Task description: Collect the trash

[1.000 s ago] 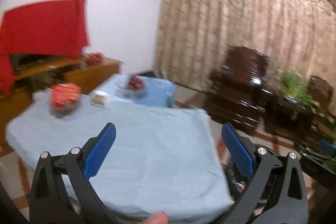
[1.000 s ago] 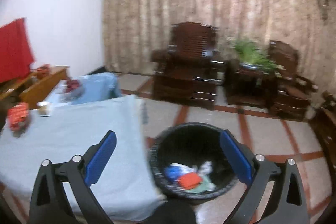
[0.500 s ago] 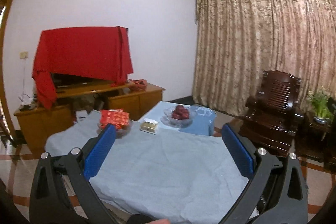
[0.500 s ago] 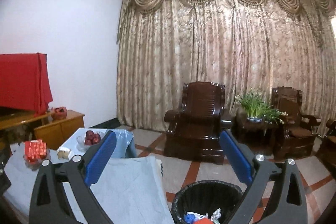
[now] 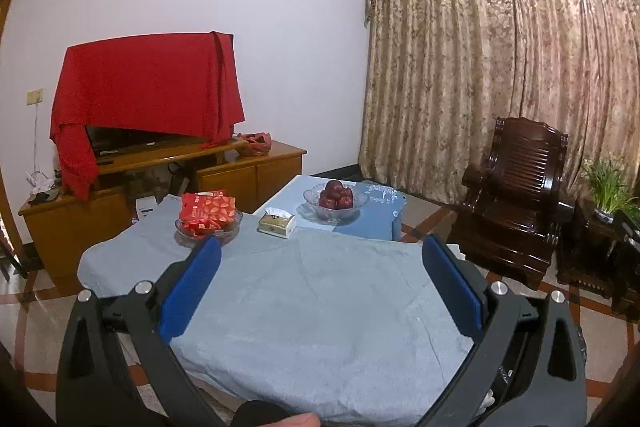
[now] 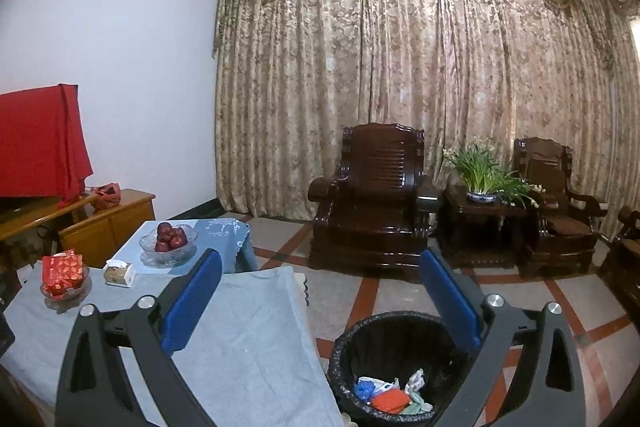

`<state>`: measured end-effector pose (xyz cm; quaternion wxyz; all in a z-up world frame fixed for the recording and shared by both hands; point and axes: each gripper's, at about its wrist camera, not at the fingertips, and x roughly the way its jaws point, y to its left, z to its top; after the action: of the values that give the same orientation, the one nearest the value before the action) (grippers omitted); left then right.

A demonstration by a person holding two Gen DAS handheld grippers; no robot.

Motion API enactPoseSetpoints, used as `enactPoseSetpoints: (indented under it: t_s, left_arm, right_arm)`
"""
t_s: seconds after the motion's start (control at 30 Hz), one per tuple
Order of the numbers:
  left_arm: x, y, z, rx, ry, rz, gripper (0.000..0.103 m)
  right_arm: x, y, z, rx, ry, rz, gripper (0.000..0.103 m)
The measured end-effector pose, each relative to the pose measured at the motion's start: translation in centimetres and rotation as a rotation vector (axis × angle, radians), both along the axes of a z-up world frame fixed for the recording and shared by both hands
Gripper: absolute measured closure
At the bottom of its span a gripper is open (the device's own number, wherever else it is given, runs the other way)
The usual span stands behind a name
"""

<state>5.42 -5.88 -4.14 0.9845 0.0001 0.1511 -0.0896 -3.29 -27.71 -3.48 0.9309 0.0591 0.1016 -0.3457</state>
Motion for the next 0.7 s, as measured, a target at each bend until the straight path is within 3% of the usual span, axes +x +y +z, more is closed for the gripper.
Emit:
enactPoseSetpoints:
  t_s: [0.7]
  left_arm:
    - [-1.5,0.0,0.6,-0.021,-0.055,-0.007,0.005]
  right_arm:
    - [-0.8,0.1,0.9,-0.028,-0.028,-0.013,0.006]
